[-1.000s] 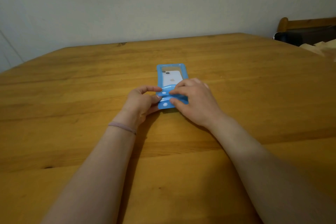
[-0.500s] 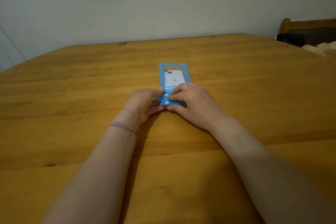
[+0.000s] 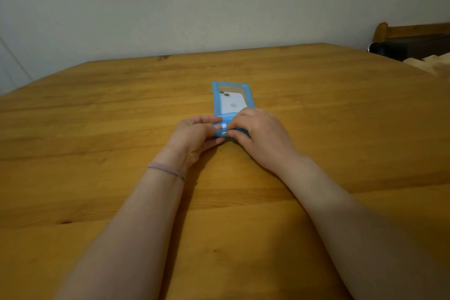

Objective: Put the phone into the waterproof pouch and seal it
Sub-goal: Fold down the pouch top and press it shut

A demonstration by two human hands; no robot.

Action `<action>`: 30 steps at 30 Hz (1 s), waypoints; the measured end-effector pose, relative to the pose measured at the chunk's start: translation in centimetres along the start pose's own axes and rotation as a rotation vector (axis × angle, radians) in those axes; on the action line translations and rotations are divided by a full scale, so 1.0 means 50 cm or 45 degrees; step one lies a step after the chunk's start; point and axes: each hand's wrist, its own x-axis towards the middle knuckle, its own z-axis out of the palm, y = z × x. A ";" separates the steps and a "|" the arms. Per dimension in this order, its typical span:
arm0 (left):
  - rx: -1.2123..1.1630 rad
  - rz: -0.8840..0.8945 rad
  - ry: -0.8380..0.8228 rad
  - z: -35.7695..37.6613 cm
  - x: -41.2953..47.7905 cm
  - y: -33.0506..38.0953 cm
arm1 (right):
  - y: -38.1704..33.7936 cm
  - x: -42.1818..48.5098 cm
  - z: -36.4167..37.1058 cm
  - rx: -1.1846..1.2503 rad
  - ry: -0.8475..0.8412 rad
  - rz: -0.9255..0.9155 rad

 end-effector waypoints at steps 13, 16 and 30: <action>0.056 0.032 -0.062 0.007 -0.003 -0.001 | 0.006 0.002 0.006 0.048 0.074 0.163; 0.106 0.051 -0.071 0.009 -0.005 0.000 | 0.009 0.002 0.009 0.074 0.093 0.234; 0.318 0.187 -0.089 0.013 -0.013 0.004 | 0.011 0.015 0.022 0.121 0.097 0.513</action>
